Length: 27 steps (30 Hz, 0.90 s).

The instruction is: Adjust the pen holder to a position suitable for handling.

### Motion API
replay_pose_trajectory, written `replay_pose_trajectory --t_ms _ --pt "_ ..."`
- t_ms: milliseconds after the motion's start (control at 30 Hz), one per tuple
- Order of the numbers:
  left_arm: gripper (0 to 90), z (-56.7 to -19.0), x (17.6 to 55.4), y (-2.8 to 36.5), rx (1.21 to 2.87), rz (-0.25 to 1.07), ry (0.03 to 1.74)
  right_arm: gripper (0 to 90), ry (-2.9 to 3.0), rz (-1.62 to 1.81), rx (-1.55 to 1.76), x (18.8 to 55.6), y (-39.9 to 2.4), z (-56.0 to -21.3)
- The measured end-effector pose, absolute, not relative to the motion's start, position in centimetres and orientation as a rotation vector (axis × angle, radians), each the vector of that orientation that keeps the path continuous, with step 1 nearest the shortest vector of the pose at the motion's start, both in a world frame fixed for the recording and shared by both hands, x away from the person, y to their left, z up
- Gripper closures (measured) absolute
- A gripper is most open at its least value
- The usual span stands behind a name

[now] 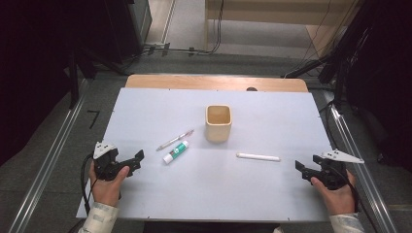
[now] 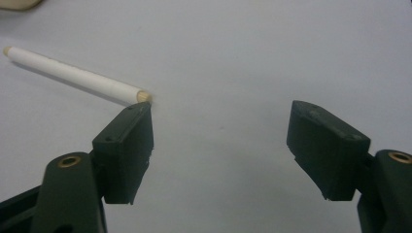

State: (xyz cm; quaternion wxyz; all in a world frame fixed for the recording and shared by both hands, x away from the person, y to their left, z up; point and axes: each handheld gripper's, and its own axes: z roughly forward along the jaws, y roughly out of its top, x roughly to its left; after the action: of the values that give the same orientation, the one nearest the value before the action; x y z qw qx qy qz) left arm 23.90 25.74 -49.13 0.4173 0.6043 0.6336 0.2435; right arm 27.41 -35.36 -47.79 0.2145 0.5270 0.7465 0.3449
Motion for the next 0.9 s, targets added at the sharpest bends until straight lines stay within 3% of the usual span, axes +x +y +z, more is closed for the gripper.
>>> replay_pose_trajectory --t_ms 900 --pt "4.0 -48.6 25.3 24.9 1.531 0.632 1.571 25.7 2.093 0.951 1.485 27.1 -35.8 -48.2"
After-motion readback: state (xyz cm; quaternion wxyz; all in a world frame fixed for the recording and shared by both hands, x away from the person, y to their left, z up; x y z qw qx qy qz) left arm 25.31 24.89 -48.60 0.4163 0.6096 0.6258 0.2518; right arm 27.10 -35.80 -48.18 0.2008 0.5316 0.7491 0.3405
